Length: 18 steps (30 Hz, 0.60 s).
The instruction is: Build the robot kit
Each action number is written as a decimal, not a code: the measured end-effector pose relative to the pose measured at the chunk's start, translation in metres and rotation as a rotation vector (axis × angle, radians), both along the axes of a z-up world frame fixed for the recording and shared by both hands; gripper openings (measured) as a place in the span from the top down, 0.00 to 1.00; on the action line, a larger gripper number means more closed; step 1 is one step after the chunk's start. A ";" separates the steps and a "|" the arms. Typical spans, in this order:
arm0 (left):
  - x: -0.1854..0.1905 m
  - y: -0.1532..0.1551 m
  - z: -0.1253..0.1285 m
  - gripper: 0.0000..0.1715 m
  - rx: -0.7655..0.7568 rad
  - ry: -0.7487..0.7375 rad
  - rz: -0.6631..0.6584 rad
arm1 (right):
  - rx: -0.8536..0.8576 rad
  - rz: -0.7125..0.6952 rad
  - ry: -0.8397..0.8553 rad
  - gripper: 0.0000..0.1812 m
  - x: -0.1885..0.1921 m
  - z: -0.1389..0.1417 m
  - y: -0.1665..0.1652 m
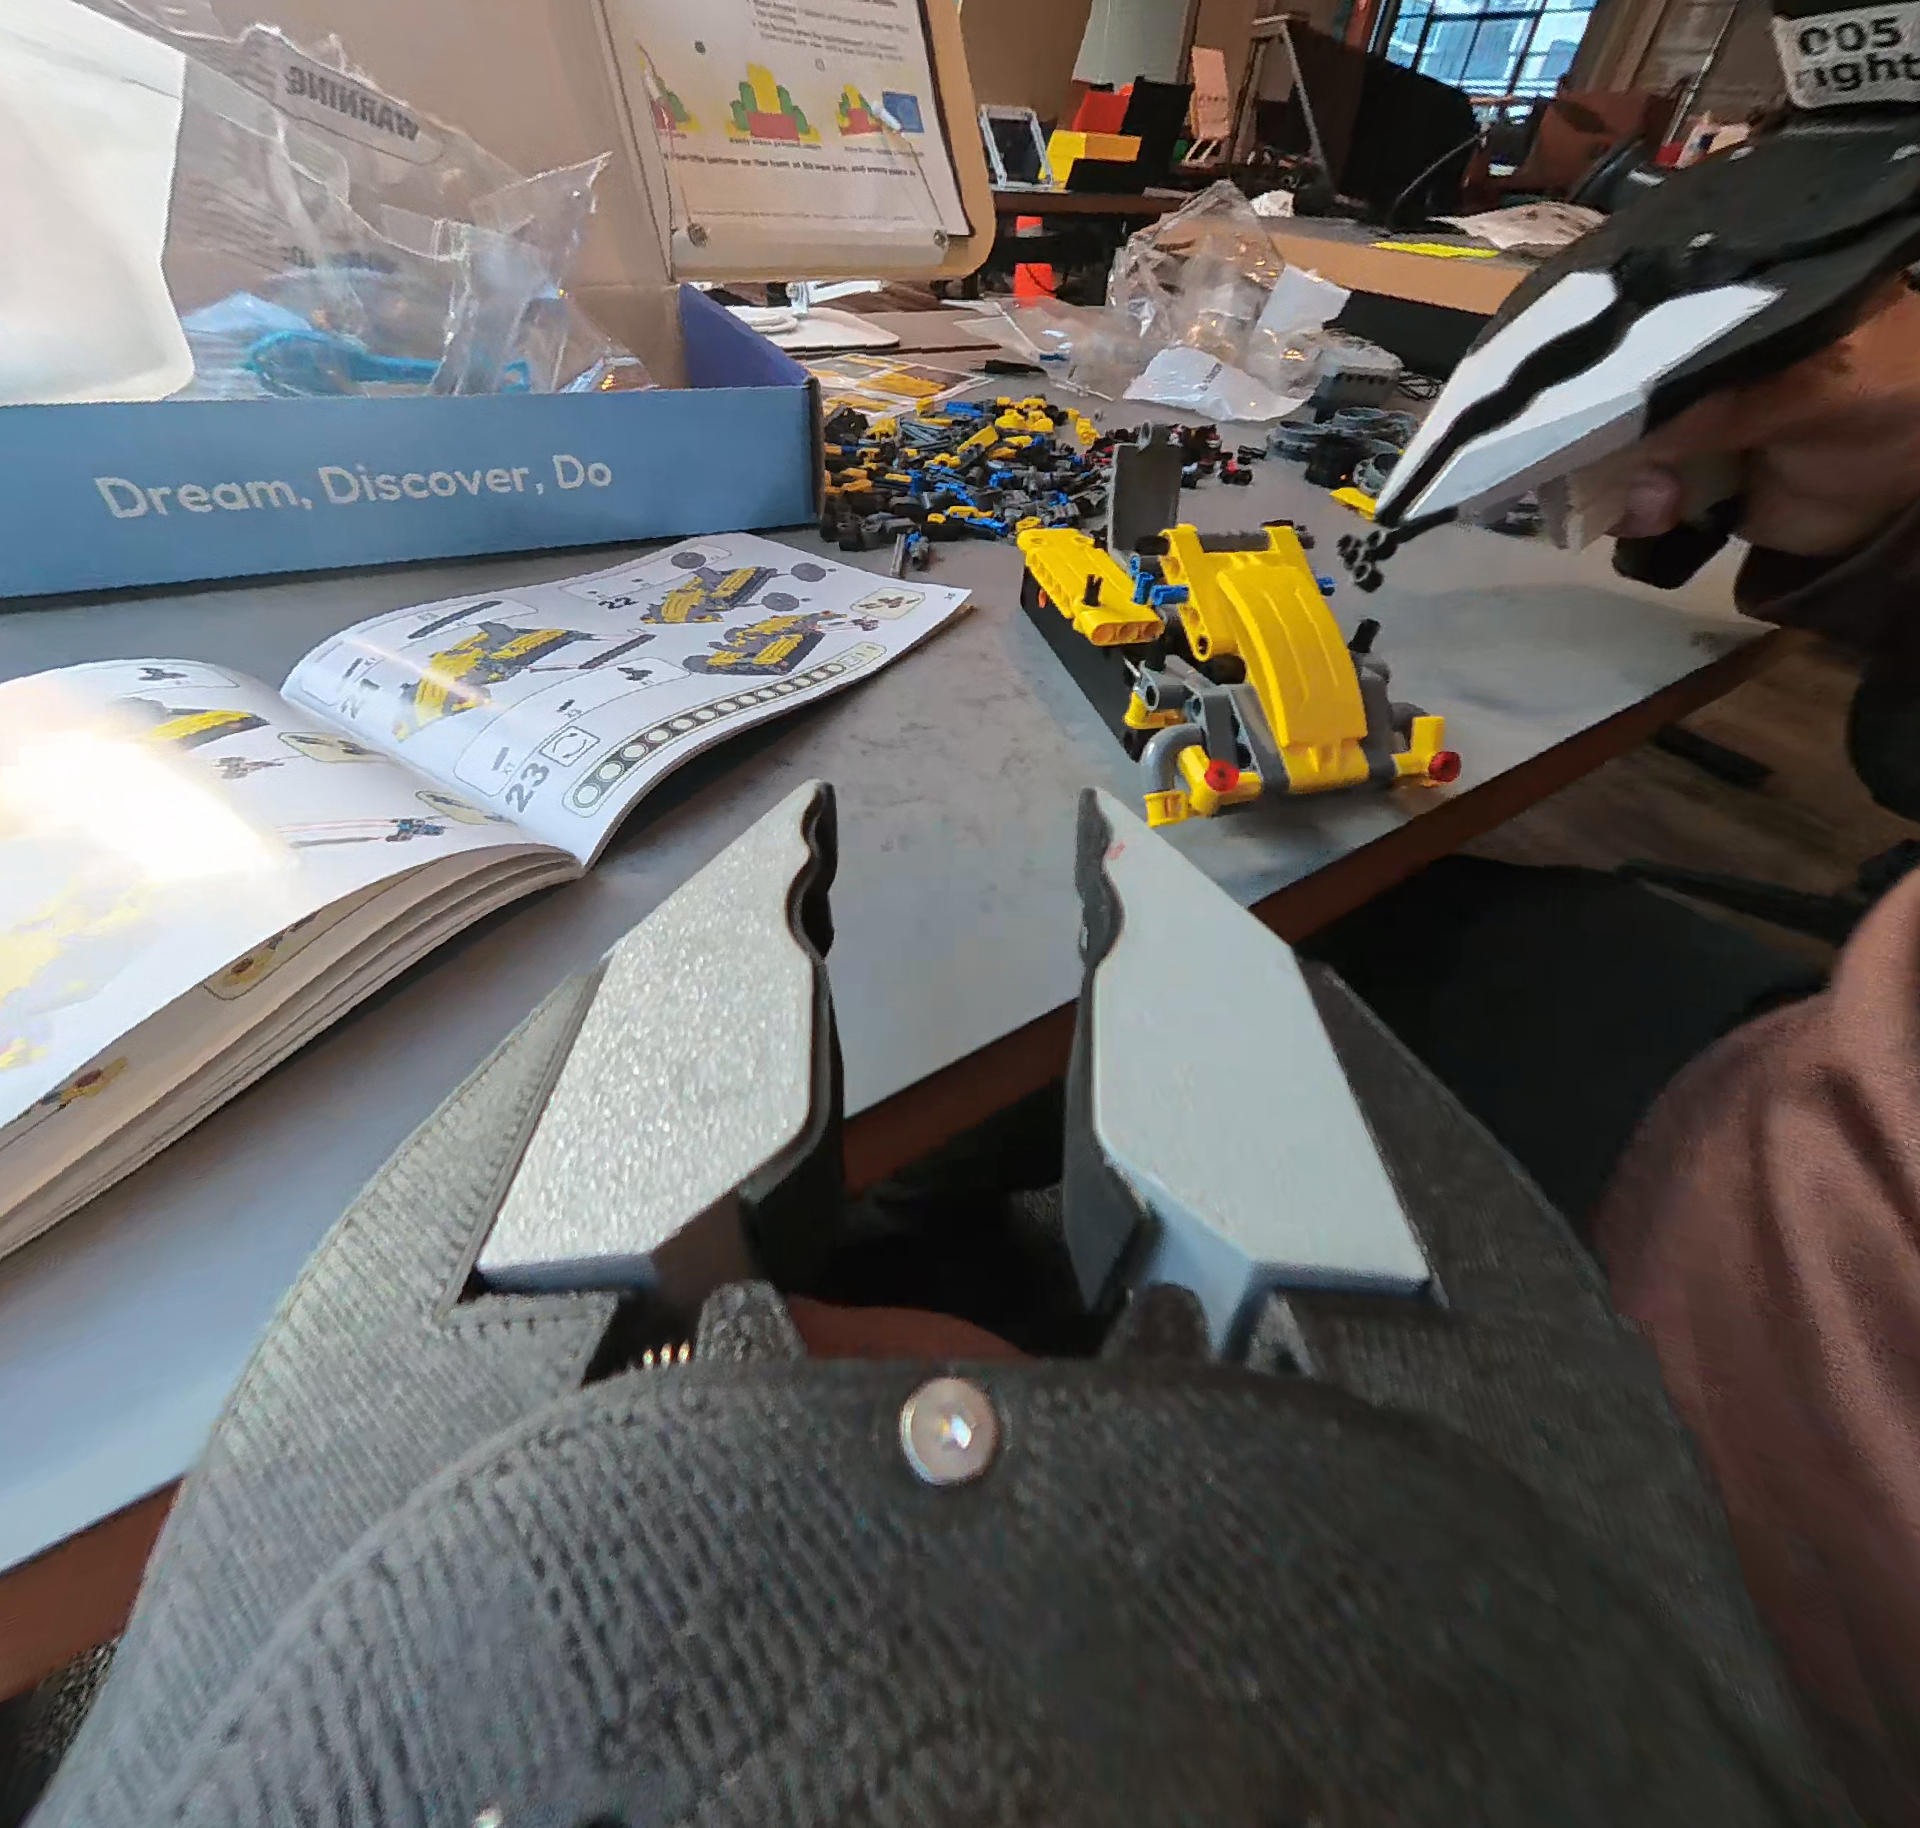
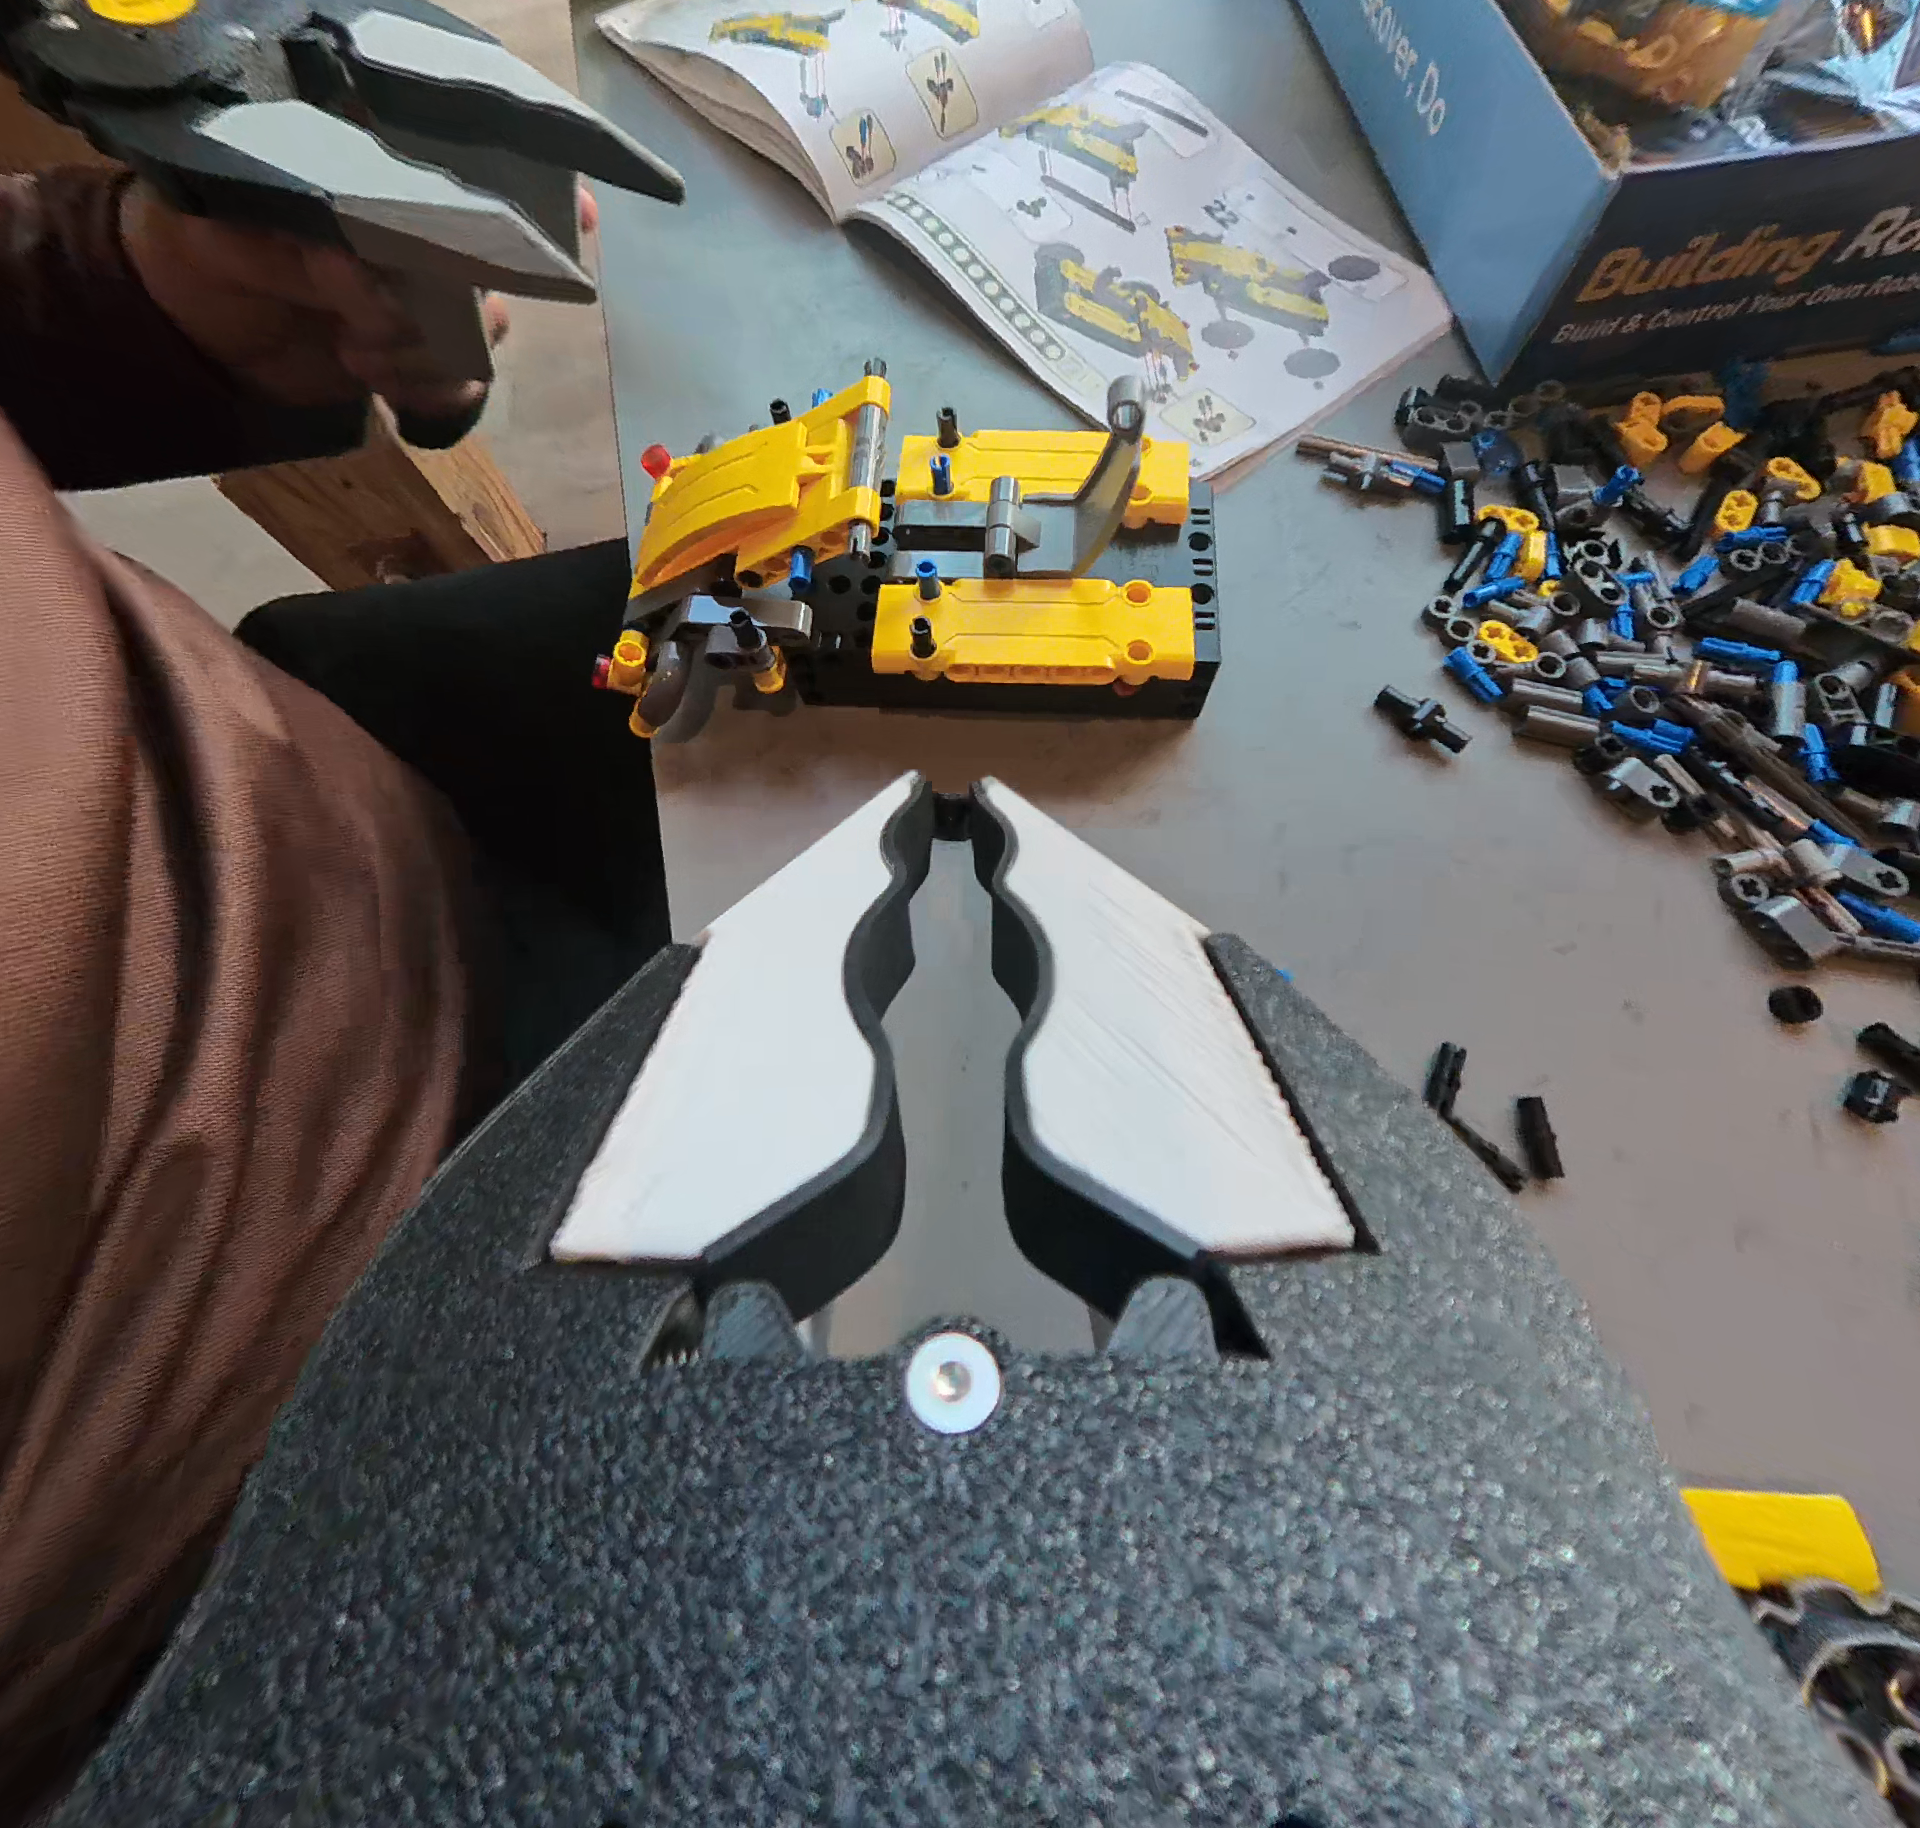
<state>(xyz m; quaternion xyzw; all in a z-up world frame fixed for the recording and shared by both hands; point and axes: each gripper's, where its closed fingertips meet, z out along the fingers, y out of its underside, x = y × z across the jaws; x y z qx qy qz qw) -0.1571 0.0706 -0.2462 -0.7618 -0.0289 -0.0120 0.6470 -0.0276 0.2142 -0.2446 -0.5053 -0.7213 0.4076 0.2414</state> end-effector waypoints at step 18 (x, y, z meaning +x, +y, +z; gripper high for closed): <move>-0.001 0.026 0.004 0.78 0.076 -0.024 -0.096 | -0.076 0.017 -0.015 0.98 -0.002 -0.017 0.016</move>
